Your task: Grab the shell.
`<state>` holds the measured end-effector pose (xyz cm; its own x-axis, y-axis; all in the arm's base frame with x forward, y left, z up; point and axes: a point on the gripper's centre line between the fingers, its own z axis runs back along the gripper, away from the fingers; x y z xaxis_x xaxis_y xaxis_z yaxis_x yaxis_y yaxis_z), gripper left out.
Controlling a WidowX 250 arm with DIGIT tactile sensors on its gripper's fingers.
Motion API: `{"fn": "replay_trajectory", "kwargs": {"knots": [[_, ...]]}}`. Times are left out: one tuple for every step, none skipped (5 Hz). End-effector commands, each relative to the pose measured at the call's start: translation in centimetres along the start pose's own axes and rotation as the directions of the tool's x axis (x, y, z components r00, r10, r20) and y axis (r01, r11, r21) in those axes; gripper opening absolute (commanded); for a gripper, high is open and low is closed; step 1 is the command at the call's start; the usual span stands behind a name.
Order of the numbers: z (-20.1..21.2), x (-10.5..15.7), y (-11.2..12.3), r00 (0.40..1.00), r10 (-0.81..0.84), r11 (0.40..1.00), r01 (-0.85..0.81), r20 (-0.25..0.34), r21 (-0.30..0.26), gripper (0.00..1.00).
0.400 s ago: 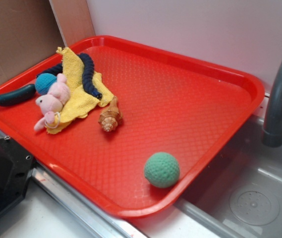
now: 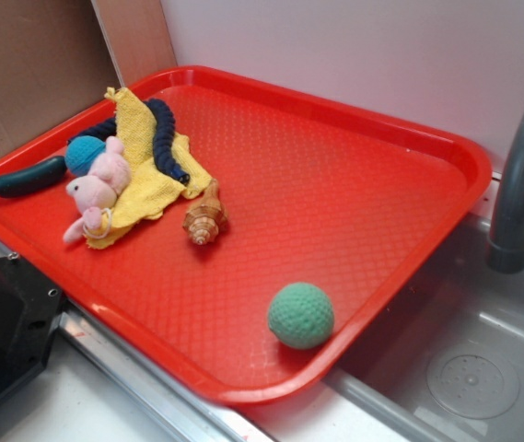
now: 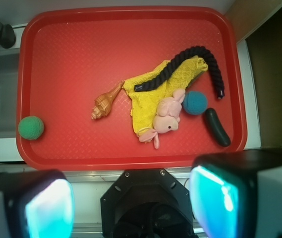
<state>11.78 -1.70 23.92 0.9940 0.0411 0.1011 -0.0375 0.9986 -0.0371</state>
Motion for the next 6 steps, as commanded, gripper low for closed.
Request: {"fn": "replay_trajectory", "kwargs": {"knots": [[-8.5, 3.2, -1.5, 0.964, 0.26, 0.964, -0.262, 0.063, 0.041, 1.0], [-12.1, 5.2, -3.0, 0.909, 0.405, 0.912, -0.409, 0.102, 0.025, 1.0], [-16.6, 7.4, -4.7, 0.909, 0.403, 0.91, -0.41, 0.104, 0.059, 1.0], [-19.6, 8.3, -6.2, 0.949, 0.315, 0.94, -0.316, 0.028, 0.125, 1.0], [-21.2, 7.8, -6.1, 0.954, 0.3, 0.945, -0.295, -0.019, 0.139, 1.0], [-21.4, 2.7, -5.9, 0.957, 0.283, 0.953, -0.274, -0.06, 0.131, 1.0]]}}
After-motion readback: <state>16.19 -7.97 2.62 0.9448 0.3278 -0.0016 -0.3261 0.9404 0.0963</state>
